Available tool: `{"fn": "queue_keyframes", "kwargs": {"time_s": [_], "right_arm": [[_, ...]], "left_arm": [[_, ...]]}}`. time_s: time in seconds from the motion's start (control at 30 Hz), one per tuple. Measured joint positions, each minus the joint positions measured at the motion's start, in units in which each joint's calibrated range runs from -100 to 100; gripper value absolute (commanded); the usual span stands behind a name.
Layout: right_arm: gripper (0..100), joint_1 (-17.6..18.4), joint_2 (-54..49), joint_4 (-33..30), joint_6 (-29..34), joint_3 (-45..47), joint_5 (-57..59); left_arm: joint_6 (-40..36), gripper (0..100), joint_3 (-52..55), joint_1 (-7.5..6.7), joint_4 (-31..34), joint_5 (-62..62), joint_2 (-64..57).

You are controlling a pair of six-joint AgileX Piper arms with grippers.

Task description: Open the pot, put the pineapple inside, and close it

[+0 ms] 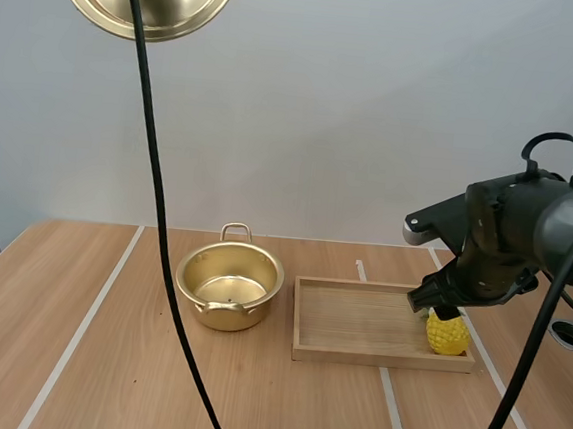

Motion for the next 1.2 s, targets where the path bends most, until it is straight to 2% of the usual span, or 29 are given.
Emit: {"fn": "queue_keyframes", "kwargs": {"time_s": [0.6, 1.07, 1.2], "right_arm": [[100, 0.00, 14.75, -1.27, 6.60, 0.27, -10.56], [100, -0.14, 20.44, -4.77, 9.64, 0.27, -15.34], [100, -1.40, 21.76, -4.88, 9.73, 0.27, -17.95]], "left_arm": [[0.00, 0, 0.00, 0.00, 0.00, 0.00, 0.00], [0.00, 0, 0.00, 0.00, 0.00, 0.00, 0.00], [0.00, 0, 0.00, 0.00, 0.00, 0.00, 0.00]]}}
